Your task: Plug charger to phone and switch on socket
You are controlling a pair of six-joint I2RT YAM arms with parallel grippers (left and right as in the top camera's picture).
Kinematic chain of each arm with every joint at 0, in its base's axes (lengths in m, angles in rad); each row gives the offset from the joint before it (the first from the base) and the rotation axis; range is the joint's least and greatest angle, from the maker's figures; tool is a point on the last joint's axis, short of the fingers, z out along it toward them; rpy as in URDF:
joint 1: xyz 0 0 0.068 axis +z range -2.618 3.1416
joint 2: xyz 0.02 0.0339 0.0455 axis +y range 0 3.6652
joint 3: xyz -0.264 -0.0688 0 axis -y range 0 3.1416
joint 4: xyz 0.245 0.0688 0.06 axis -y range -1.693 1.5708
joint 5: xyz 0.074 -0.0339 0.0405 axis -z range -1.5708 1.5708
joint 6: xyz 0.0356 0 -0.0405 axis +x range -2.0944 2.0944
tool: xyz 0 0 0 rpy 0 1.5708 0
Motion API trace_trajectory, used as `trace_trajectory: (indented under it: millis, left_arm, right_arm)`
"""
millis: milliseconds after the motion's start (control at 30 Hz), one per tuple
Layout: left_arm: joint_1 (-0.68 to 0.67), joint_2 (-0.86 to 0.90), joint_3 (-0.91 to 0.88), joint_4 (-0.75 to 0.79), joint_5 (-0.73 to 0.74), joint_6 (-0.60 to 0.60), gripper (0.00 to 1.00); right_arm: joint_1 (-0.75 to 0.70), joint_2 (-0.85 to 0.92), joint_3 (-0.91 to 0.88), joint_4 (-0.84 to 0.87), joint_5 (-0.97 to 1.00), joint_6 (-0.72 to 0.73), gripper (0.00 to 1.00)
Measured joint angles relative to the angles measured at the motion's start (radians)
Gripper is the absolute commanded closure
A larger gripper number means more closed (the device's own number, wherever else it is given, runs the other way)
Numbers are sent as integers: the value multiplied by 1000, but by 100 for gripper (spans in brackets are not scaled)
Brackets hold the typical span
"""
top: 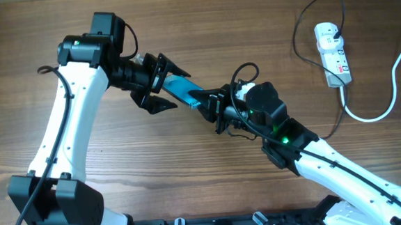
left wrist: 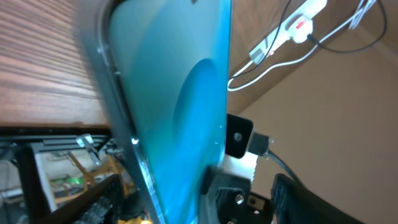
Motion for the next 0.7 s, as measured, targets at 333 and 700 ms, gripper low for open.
trace_trajectory:
  millis: [333, 700]
  left_arm:
    - [0, 0, 0, 117, -117, -95, 71]
    - [7, 0, 0, 204, -35, -212, 96]
  right_arm:
    - [-7, 0, 0, 116, -72, 13, 95]
    - [-14, -10, 24, 87, 23, 46, 96]
